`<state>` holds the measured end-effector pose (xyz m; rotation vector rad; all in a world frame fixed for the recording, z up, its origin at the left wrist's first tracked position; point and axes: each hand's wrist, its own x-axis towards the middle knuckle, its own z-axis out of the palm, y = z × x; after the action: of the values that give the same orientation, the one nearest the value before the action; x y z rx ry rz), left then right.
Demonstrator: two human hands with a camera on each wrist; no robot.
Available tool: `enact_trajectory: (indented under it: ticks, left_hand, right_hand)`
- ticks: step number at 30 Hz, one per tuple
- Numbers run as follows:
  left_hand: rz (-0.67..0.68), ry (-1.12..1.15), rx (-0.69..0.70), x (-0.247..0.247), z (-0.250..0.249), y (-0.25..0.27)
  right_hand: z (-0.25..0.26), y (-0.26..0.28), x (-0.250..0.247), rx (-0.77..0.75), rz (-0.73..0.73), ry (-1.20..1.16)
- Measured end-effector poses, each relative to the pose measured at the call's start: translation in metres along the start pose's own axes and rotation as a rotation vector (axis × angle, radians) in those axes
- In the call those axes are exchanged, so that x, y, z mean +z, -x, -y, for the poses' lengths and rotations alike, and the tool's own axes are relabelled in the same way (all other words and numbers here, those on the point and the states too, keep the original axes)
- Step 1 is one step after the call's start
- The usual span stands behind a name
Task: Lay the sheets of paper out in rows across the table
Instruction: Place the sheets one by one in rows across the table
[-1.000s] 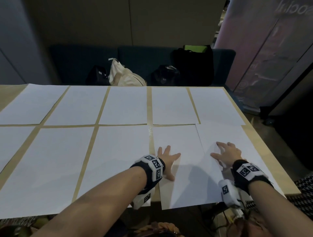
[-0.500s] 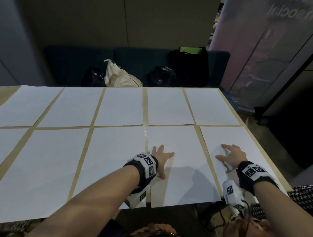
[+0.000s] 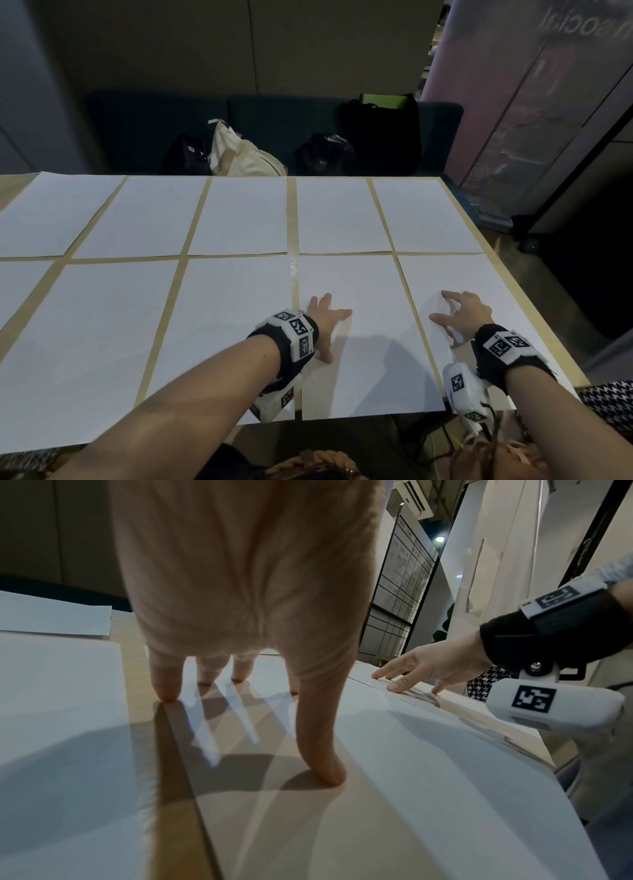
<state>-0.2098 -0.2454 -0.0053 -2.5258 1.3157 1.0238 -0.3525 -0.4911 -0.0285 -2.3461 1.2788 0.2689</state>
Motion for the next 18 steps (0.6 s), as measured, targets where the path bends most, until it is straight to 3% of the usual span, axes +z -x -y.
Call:
enact_trajectory:
  ticks: [18]
  left_hand:
    - [0.008,0.012,0.011,-0.0049,-0.0013,0.0019]
  right_hand:
    - [0.0039,0.0049,-0.0036,0.019,0.012,-0.001]
